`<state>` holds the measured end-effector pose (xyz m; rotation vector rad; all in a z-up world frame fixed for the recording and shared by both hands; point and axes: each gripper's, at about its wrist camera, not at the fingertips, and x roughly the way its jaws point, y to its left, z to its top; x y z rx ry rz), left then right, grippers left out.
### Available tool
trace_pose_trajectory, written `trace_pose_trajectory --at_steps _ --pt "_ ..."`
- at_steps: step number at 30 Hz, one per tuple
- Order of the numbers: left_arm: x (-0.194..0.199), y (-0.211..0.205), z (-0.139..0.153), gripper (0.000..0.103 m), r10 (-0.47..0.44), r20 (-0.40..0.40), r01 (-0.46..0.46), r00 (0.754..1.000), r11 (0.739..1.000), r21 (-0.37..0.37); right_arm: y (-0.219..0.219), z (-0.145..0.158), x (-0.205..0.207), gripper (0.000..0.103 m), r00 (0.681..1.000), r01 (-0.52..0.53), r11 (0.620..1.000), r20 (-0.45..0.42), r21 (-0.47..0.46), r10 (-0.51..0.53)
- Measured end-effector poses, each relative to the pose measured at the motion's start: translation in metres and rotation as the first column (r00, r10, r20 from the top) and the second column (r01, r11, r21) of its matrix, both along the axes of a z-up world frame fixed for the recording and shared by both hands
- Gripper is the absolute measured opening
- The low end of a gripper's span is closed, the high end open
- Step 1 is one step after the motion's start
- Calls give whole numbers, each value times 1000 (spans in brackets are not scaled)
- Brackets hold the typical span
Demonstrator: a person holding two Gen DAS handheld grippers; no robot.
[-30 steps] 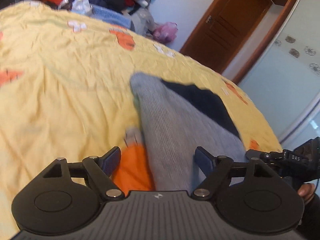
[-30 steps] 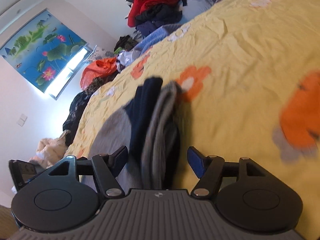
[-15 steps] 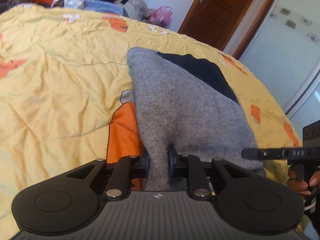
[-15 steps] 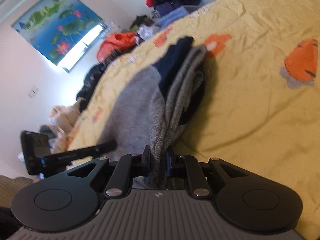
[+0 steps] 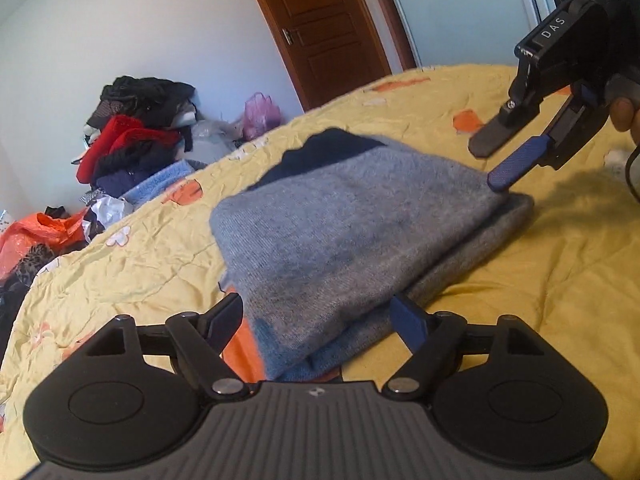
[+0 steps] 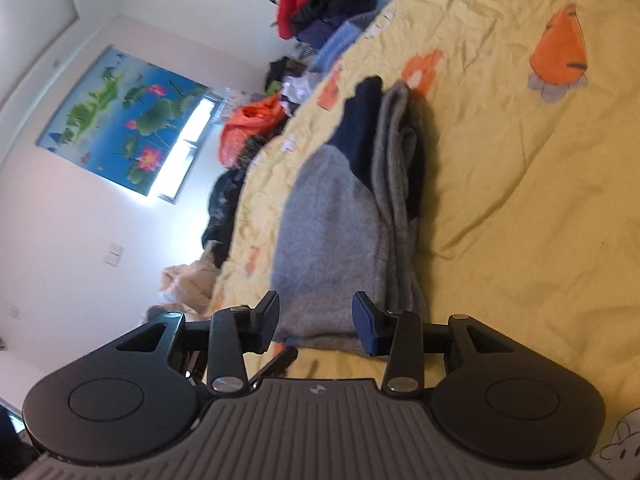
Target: Fold small clothes
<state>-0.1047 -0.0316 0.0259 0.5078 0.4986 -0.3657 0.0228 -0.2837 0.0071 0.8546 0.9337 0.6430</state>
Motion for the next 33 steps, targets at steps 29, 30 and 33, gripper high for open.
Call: trace_pose_trajectory --at_steps 29,30,33 --pt "18 14 -1 18 65 -84 -66 994 998 -5 32 1 6 15 1000 -3 999 -4 -40 3" --pt "17 15 -1 18 67 -84 -67 994 998 -1 33 3 6 15 1000 -11 999 3 -38 12" --pt "16 18 0 17 77 -91 -78 993 997 -3 36 5 5 15 1000 -23 999 9 -37 23"
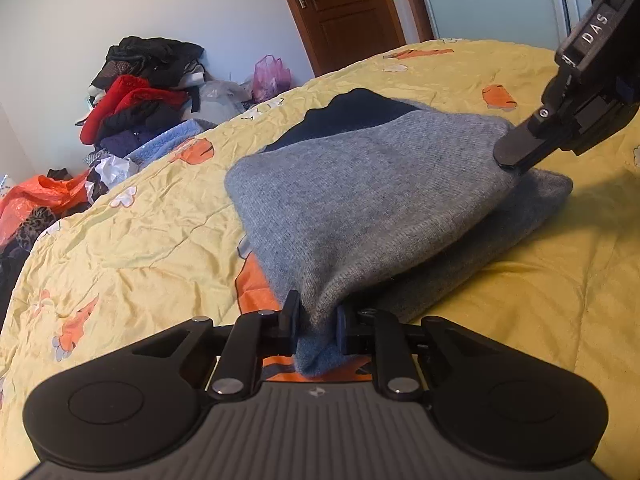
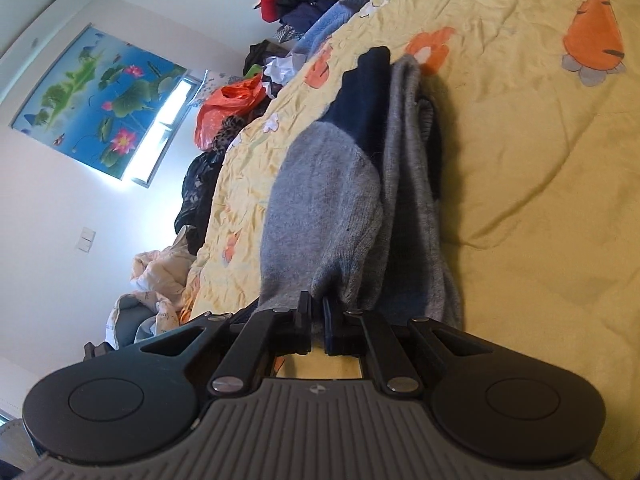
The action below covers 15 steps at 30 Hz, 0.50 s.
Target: Fold small clothes
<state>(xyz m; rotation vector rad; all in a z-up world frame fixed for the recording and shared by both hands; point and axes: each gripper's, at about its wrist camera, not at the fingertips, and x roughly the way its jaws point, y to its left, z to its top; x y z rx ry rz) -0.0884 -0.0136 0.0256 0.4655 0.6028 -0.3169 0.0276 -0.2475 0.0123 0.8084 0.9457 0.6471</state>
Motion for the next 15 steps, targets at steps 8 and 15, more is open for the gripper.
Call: trace_pose_trajectory --at_steps 8,15 --pt "-1 4 -1 16 7 -14 -7 1000 1000 -4 -9 -31 -2 14 997 24 999 -69 -38 -27" --pt "-31 33 33 20 -119 26 121 993 987 -108 -28 10 0 53 997 25 997 72 -71 -20"
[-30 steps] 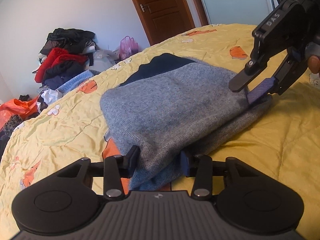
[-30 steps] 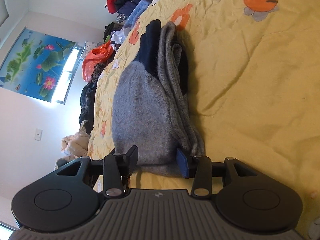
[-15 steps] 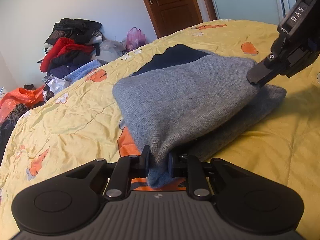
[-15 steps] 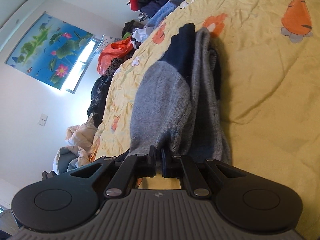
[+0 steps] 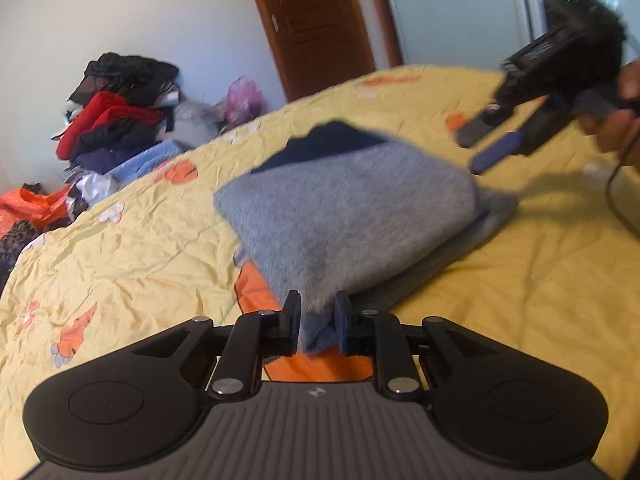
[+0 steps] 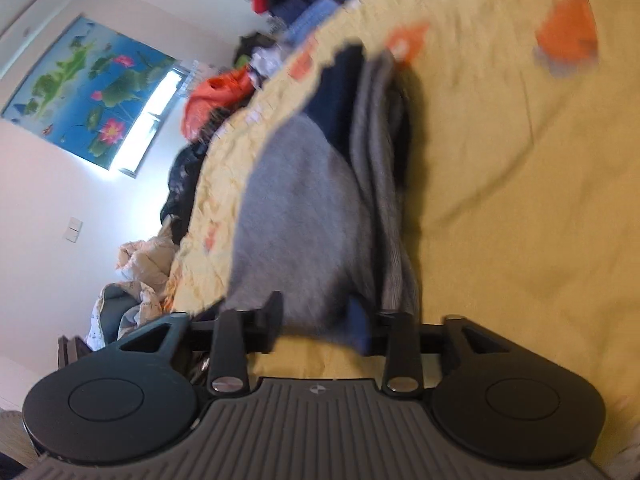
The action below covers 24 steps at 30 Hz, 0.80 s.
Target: Fold small clothes
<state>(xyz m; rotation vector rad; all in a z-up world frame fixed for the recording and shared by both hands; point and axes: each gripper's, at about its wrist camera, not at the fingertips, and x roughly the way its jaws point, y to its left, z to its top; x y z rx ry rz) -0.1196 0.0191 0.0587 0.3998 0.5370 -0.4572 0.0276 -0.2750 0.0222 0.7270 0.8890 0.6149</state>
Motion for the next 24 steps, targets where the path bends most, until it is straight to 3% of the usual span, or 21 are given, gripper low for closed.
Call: trace_pose_trajectory --at_steps 4,6,12,13,14,15,18,20,22,23,24 --pt "17 1 15 25 50 15 -48 999 989 -138 -7 27 42 55 990 88 992 119 -95 -77" --pt "30 -10 11 25 63 2 -61 998 983 -173 1 30 73 54 983 117 985 159 -127 -96" --pt "61 -36 -33 24 49 -167 -75 985 984 -159 46 9 146 53 993 92 957 91 -275 -69" --pt "57 -34 -37 25 46 -147 -70 988 984 -166 53 1 151 44 995 83 950 84 -302 -61" --pt "55 -32 -39 24 40 -138 -63 990 983 -170 56 -5 153 8 995 78 934 85 -348 -52" --pt "55 -30 -40 24 37 -137 -61 990 982 -177 57 -11 153 11 995 74 924 92 -376 -42" --pt "58 -23 -39 25 44 -156 -77 987 973 -217 37 -24 152 7 995 87 963 65 -255 -73" --pt "54 -23 -32 25 58 -150 -92 987 968 -232 35 -17 139 13 991 118 961 97 -252 -96" --pt "45 -15 -21 27 78 -120 -109 990 955 -275 37 5 109 27 976 158 948 190 -276 -107" --pt "44 -9 -16 29 97 -109 -126 989 943 -307 39 15 91 27 964 168 945 248 -281 -98" --pt "45 -3 -13 40 124 -106 -153 987 929 -336 41 25 74 28 951 159 947 301 -278 -71"
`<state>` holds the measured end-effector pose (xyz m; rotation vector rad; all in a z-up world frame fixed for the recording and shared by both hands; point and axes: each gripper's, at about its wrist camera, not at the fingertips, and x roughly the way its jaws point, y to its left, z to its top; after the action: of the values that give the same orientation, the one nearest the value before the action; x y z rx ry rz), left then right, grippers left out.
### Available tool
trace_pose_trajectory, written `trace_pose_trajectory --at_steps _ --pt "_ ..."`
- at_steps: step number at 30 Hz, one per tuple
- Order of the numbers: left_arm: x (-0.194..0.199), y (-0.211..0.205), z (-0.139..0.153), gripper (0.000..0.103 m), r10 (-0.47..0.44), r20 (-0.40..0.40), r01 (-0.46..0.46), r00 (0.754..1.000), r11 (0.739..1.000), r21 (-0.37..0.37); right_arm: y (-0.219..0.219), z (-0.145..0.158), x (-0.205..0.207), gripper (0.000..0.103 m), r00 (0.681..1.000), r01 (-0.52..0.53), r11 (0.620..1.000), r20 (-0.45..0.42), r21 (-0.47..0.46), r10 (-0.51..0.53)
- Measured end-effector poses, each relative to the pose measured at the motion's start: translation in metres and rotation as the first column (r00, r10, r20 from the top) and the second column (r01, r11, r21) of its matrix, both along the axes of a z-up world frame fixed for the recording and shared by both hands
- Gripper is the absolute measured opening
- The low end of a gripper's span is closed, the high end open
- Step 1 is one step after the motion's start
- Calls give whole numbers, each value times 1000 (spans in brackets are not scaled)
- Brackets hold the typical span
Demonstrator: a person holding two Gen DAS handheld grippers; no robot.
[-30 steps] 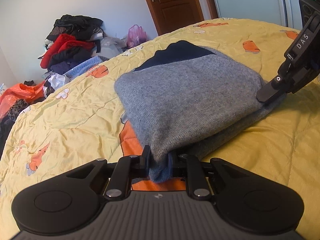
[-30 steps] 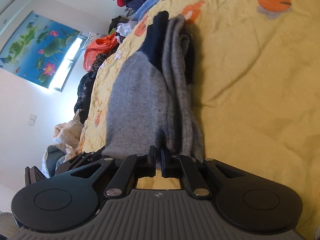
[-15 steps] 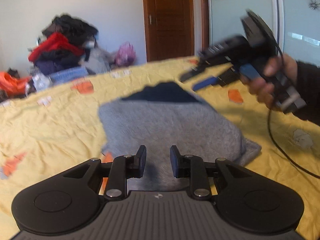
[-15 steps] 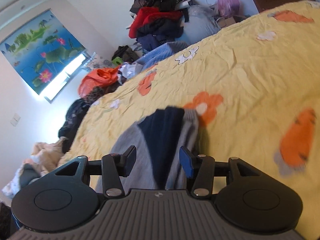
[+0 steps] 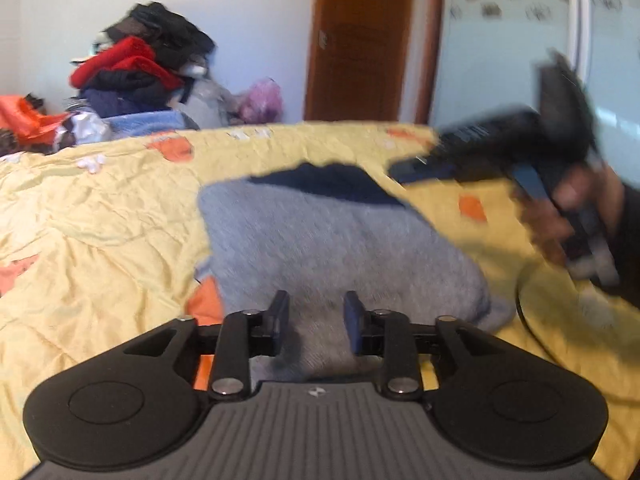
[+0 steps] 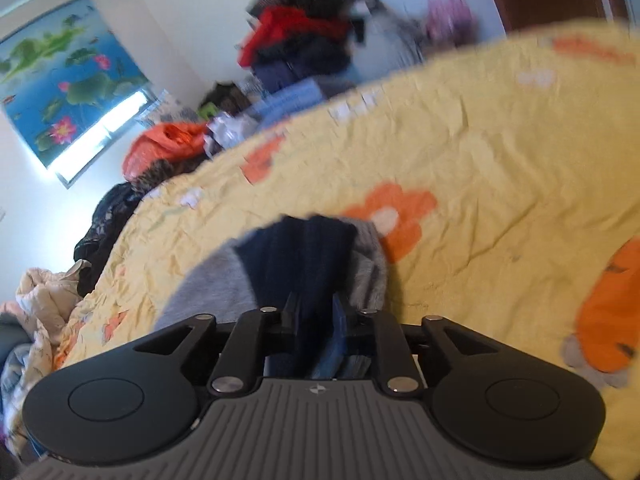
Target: Fold small clothes
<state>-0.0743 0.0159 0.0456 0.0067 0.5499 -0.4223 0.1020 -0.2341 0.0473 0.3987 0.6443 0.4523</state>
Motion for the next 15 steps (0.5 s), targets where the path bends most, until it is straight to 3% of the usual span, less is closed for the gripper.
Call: trace_pose_trajectory --at_steps 1,3,5,7,9,10,12,14,15 --pt "6 6 2 61 51 -2 -51 999 998 -23 4 5 -13 34 999 -24 1000 22 -16 25" --pt "22 19 -2 75 148 -46 -151 988 986 -75 9 9 -31 55 999 -11 997 34 -71 14" --pt "44 33 -12 75 147 -204 -186 968 964 -188 7 3 -35 72 1000 -1 996 4 -89 1" --pt "60 44 -25 74 83 -356 -206 931 924 -322 -2 -9 -32 73 998 24 997 -63 -68 -28" --pt "63 46 -29 74 67 -378 -216 923 905 -368 -9 -26 -26 72 982 1 1000 -189 3 0" --pt "65 46 -30 67 52 -394 -213 918 901 -378 -8 -35 -26 71 969 -19 998 -245 54 32" --pt "70 43 -32 46 10 -453 -212 891 893 -398 -5 -43 -31 70 957 -67 990 -273 128 100" --pt "70 41 -33 29 -1 -475 -203 880 904 -377 2 -43 -37 67 947 -115 984 -285 136 150" --pt "68 40 -33 19 6 -481 -205 877 910 -362 7 -42 -40 61 939 -142 981 -295 129 175"
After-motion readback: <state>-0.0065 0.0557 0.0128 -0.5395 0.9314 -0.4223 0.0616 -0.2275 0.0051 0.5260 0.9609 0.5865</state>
